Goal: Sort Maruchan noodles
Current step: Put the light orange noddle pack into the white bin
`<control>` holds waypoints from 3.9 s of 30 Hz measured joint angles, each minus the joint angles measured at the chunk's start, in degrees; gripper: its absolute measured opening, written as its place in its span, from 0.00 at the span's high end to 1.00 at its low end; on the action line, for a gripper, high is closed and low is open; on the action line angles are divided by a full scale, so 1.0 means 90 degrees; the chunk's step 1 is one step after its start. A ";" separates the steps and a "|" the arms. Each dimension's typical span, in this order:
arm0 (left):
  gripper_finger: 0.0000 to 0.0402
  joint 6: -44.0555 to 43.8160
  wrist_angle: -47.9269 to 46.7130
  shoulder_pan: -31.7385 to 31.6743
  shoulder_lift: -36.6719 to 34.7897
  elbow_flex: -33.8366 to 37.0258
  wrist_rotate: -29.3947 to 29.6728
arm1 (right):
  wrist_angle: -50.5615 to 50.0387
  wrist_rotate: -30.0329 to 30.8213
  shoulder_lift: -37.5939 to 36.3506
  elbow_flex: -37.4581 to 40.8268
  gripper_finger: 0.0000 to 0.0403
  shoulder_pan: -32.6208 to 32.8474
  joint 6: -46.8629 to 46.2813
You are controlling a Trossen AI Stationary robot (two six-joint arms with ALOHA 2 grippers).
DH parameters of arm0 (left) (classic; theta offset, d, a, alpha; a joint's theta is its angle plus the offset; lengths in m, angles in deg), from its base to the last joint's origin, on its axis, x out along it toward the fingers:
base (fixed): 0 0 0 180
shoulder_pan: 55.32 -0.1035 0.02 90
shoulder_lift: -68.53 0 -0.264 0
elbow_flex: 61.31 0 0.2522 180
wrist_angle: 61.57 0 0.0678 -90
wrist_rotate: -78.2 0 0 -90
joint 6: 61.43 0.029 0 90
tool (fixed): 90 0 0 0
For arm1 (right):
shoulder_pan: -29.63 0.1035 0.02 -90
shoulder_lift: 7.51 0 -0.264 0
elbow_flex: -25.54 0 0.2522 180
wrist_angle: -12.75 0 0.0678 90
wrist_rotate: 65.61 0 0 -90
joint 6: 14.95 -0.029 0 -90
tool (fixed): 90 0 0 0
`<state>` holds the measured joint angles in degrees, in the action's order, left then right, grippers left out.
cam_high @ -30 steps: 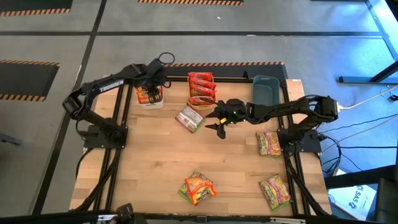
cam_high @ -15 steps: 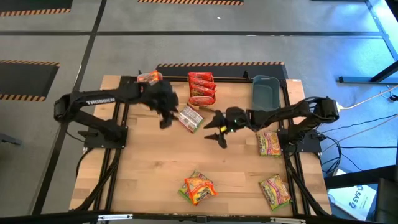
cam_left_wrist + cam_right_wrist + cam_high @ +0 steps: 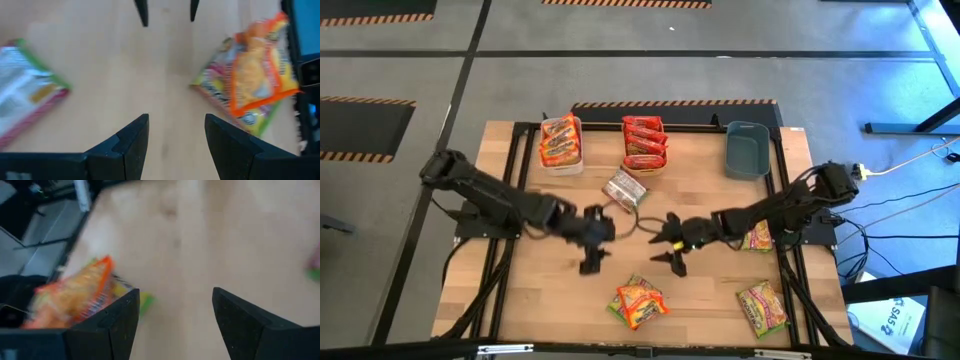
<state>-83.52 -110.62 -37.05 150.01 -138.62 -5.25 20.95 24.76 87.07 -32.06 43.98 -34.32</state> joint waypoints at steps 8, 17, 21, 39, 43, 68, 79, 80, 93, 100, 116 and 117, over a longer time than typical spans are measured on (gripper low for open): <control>0.53 -0.0972 0.1080 0.1348 0.0813 0.0000 0.0785 | 0.0215 0.0231 0.0151 -0.0007 0.42 0.0839 -0.0840; 0.53 -0.1437 0.2687 0.2031 0.1991 0.0007 0.1107 | 0.0220 -0.0110 0.0151 -0.0007 0.42 0.1683 -0.2063; 0.53 -0.1485 0.3437 0.2074 0.2405 0.0007 0.1207 | 0.0220 0.0055 0.0151 -0.0007 0.42 0.2028 -0.2747; 0.53 -0.1489 0.4768 0.1685 0.3204 0.0000 0.1527 | 0.0128 0.1464 0.0263 -0.0008 0.42 0.2324 -0.4097; 0.53 -0.1486 0.4868 0.1608 0.3204 0.0002 0.1718 | 0.0129 0.1602 0.0493 -0.0010 0.42 0.2321 -0.4315; 0.53 -0.1190 0.4816 0.1430 0.3053 0.0007 0.1543 | 0.0046 0.2436 0.0661 -0.0154 0.97 0.2322 -0.3298; 0.53 -0.1013 0.2902 0.1566 0.1753 0.0006 0.1907 | -0.0893 0.2694 0.0144 -0.0820 0.99 0.2087 -0.1543; 0.53 -0.1009 0.2622 0.1605 0.1645 0.0006 0.2032 | -0.0948 0.2714 0.0109 -0.0876 1.00 0.1994 -0.1368; 0.53 0.0025 0.0885 0.1590 0.1545 0.0010 0.3359 | -0.0900 0.0094 0.0025 -0.0883 1.00 -0.0244 0.0889; 0.53 0.1171 0.0894 0.1122 0.1545 0.0010 0.3653 | -0.1080 -0.2650 0.0481 -0.0879 1.00 -0.1610 0.2266; 0.53 0.2139 0.1296 -0.0646 0.1584 0.0007 0.1931 | -0.2037 -0.2022 0.0424 -0.0879 0.71 -0.2387 0.2534; 0.53 0.2141 0.1248 -0.0718 0.1584 0.0007 0.1873 | -0.2275 -0.1953 0.0290 -0.0881 0.66 -0.2389 0.2529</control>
<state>-64.25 -99.39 -43.51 164.27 -138.55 11.60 0.48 7.18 89.68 -39.99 22.47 -11.56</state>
